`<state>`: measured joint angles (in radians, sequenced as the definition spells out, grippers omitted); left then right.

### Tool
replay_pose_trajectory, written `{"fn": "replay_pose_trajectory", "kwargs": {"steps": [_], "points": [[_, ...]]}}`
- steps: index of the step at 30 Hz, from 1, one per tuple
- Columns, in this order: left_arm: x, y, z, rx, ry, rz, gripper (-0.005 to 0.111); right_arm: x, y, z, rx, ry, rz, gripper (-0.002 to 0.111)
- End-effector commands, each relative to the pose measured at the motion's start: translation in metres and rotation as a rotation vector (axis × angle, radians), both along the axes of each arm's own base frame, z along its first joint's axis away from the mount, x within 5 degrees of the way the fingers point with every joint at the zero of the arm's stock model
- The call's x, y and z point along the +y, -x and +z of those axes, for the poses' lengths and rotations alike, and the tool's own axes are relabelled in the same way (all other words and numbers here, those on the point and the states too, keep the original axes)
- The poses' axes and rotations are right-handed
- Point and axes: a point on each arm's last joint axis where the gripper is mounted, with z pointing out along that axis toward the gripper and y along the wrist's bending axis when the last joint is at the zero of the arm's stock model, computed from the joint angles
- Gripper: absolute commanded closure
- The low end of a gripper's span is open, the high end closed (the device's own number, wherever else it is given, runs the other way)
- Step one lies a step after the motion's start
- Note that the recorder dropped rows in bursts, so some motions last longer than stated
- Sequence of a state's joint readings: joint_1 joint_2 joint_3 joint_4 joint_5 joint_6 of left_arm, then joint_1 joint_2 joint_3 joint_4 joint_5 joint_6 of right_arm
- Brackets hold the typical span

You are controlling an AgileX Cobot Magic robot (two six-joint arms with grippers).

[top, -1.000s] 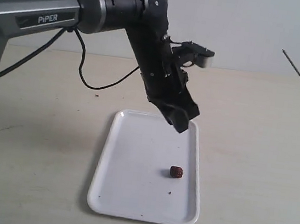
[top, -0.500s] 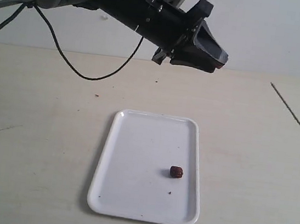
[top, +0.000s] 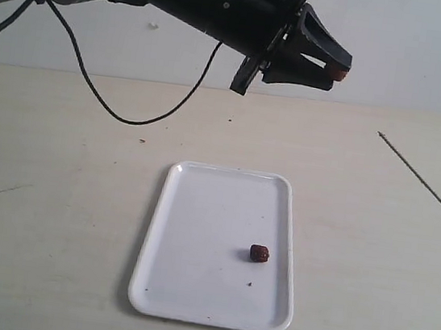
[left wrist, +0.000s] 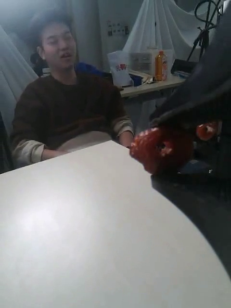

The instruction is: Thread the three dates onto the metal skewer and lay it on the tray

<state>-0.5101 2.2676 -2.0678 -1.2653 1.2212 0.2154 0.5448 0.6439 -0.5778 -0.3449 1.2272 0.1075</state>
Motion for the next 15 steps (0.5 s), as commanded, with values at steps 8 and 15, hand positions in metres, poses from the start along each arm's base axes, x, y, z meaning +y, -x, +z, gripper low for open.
{"fn": "replay_pose_trajectory", "kwargs": {"steps": [8,15], "points": [[-0.008,0.046,-0.006,0.012,-0.145,-0.085,0.074,-0.001,-0.005,0.003,-0.063,0.037,0.041,0.108],[-0.002,0.053,0.006,0.018,-0.120,-0.078,0.074,0.004,-0.002,0.001,-0.027,-0.015,0.070,0.108]]}}
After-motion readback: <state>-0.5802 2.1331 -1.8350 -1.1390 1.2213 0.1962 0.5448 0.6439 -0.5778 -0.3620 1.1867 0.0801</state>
